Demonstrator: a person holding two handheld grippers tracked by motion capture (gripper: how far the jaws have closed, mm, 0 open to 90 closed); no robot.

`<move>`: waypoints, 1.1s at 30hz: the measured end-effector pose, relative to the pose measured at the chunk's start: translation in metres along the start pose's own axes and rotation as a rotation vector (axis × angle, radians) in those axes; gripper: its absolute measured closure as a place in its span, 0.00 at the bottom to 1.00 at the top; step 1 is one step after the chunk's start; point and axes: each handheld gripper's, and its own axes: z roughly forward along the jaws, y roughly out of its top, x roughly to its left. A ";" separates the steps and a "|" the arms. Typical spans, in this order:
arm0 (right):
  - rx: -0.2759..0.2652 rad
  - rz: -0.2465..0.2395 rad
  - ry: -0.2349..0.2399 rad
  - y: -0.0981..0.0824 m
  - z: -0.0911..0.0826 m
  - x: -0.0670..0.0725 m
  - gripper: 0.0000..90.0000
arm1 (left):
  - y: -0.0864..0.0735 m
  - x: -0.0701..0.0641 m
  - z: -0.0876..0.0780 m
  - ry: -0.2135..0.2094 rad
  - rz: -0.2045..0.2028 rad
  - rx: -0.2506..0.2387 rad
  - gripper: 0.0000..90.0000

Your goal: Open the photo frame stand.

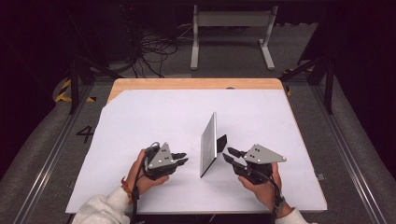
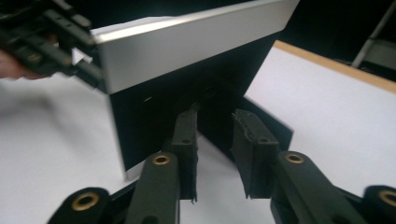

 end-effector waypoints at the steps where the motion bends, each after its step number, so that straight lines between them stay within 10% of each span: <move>1: 0.002 -0.002 0.005 -0.002 -0.003 0.003 0.77 | -0.004 0.001 -0.003 0.002 -0.017 -0.001 0.86; 10: 0.021 -0.027 0.060 -0.007 0.001 0.026 0.73 | -0.039 0.000 -0.025 -0.013 -0.092 0.046 0.78; 33: 0.076 0.028 0.034 -0.005 0.042 0.045 0.55 | -0.038 -0.001 -0.016 0.004 -0.119 0.055 0.61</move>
